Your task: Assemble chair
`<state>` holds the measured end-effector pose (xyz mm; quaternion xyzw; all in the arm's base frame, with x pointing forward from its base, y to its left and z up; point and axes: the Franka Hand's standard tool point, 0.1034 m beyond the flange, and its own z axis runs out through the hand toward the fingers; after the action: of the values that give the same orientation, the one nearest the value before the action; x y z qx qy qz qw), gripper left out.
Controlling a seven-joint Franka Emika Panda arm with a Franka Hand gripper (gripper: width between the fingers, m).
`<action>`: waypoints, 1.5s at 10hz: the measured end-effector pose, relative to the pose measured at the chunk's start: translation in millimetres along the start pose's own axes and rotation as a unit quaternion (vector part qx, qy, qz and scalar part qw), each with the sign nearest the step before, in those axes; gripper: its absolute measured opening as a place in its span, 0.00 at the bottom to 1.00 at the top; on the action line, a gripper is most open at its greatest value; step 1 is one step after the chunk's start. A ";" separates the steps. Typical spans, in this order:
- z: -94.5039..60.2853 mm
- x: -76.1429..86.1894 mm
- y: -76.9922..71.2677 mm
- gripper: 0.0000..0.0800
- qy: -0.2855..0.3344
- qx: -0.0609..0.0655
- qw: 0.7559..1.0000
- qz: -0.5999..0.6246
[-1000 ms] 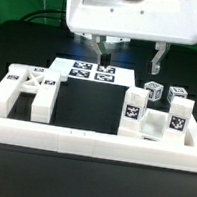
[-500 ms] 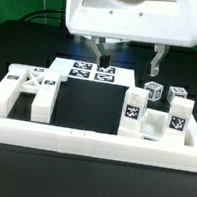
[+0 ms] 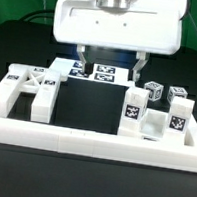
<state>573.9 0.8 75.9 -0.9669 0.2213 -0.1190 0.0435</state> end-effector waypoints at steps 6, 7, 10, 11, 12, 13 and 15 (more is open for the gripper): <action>4.9 -5.1 -5.9 0.81 -0.006 0.000 1.000 0.013; 9.5 -11.7 -15.4 0.81 -0.011 -0.003 1.000 0.007; 13.7 -21.7 -21.9 0.81 -0.056 -0.005 0.998 -0.004; 12.5 -22.4 -22.3 0.81 -0.097 -0.003 0.995 0.003; 12.3 -18.9 -22.6 0.81 -0.114 -0.001 0.994 0.006; 13.9 -27.4 -23.8 0.81 -0.159 -0.005 0.987 -0.003; 21.2 -20.1 -34.8 0.81 -0.199 -0.009 0.979 -0.031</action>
Offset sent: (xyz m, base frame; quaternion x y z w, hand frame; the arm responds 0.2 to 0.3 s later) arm 0.0000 0.0000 0.0000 0.0000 0.0000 0.0000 1.0000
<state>576.2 41.5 56.0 -0.9780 0.1795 0.0765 0.0739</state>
